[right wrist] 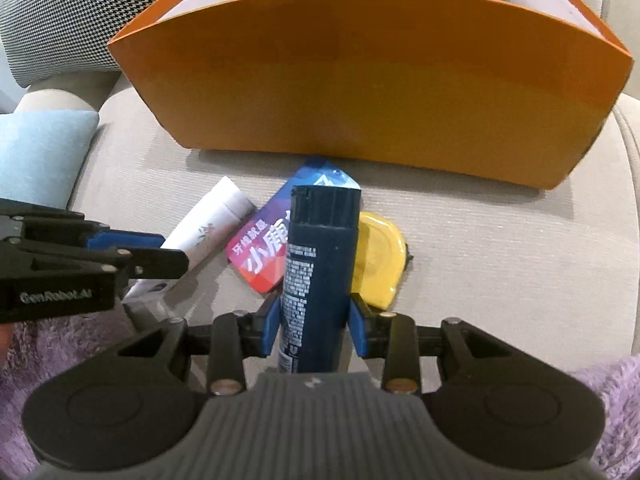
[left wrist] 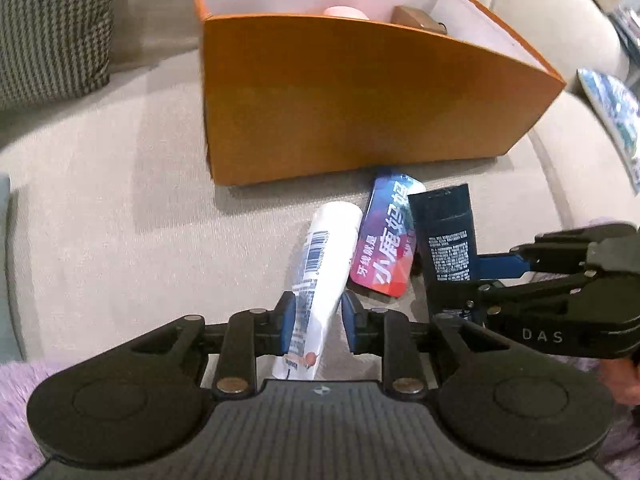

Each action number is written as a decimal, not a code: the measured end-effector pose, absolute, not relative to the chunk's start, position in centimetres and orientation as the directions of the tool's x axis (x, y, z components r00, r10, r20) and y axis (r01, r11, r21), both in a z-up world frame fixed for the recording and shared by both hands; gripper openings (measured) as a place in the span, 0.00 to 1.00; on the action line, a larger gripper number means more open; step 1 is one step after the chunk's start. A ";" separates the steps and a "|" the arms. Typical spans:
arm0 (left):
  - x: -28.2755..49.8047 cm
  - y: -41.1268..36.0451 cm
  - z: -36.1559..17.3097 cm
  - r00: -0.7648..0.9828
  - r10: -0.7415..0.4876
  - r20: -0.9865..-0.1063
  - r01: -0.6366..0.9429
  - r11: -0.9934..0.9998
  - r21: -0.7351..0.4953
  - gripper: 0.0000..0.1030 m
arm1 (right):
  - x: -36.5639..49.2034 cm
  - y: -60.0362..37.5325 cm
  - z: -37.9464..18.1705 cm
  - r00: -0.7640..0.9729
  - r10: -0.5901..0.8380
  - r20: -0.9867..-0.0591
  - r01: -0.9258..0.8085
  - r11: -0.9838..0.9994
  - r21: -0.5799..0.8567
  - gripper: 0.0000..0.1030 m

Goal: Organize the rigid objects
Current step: 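Grasp the white tube with the left gripper while the right grasps the dark spray can, then lift the white tube and dark spray can with both grippers over the orange box, then lower the spray can into the box and open the right gripper while the left lowers the tube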

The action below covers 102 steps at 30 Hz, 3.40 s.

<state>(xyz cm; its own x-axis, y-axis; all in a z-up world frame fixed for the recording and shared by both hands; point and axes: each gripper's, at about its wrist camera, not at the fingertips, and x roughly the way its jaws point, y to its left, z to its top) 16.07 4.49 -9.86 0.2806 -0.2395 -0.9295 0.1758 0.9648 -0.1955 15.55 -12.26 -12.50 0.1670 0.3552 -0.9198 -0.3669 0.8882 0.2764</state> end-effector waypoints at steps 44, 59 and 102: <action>19.7 3.5 6.7 0.604 -0.378 -0.702 0.306 0.923 -0.234 0.24 | 19.8 -15.8 6.9 0.548 0.452 -0.704 -0.677 0.734 -0.056 0.33; 29.0 2.9 1.4 0.499 -0.360 -0.788 0.318 0.922 -0.220 0.24 | 31.0 -12.3 -3.1 0.262 0.167 -0.951 -0.922 0.333 -0.195 0.33; 31.9 0.8 -4.3 0.308 -0.395 -0.865 0.386 0.883 -0.266 0.24 | 35.4 -12.1 -10.6 -0.022 0.084 -0.996 -0.955 0.292 0.046 0.16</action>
<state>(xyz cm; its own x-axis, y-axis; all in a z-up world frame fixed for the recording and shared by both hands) 31.87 0.80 -4.35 0.3079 -0.3953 -0.8654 0.3865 0.8831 -0.2659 35.42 -12.09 -10.56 -0.0219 0.0836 -0.9963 -0.9553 0.2920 0.0455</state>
